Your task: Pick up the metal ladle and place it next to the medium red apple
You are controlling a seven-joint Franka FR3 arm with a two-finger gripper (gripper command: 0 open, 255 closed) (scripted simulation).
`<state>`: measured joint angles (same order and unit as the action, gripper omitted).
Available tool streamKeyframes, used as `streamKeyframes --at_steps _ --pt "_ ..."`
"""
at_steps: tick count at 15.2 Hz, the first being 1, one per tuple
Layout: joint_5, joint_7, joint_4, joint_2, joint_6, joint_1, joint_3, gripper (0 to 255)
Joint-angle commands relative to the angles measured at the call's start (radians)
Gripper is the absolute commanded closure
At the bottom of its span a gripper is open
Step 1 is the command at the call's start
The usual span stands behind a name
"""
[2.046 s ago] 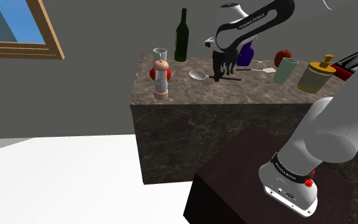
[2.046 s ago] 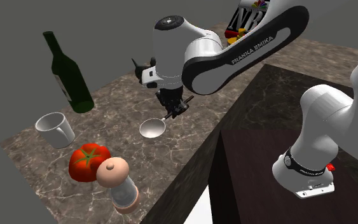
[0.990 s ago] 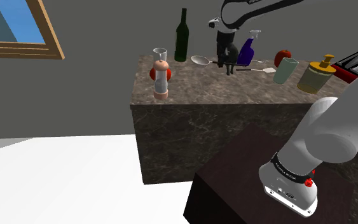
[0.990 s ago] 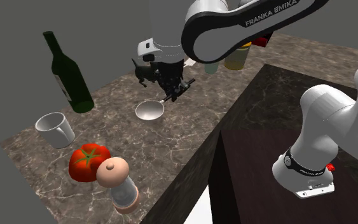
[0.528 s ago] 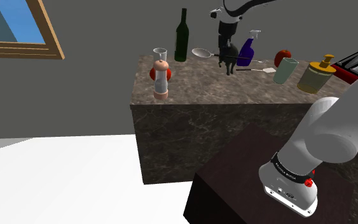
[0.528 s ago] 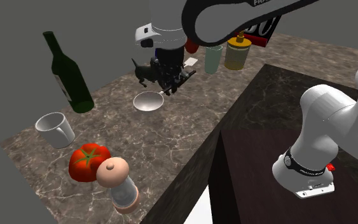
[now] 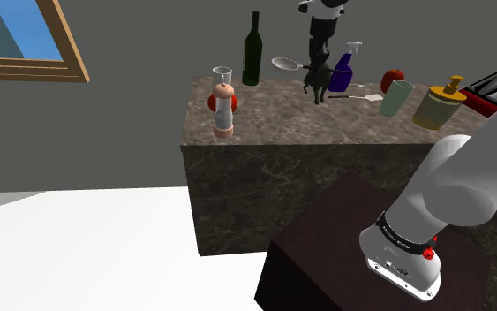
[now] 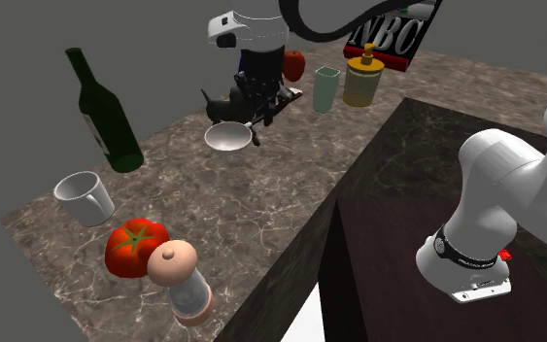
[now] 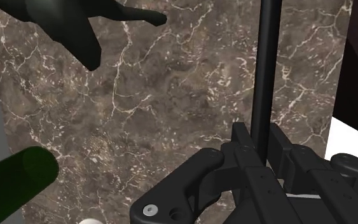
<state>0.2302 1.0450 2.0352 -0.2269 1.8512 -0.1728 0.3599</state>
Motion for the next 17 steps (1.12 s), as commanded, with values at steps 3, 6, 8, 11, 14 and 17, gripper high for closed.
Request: streamKeyframes --at_steps 3,6,8,11,14,17 --pt "0.019 0.085 0.018 -0.026 0.01 0.038 0.054 255" --pt "0.03 0.154 0.021 -0.034 0.02 0.068 0.1 255" --pt "0.036 0.202 0.018 -0.034 0.027 0.086 0.132 255" --pt "0.038 0.278 0.005 -0.025 0.038 0.113 0.182 255" --pt "0.033 0.358 -0.017 -0.005 0.049 0.137 0.236 255" --pt "0.017 0.443 -0.05 0.027 0.06 0.159 0.292 255"
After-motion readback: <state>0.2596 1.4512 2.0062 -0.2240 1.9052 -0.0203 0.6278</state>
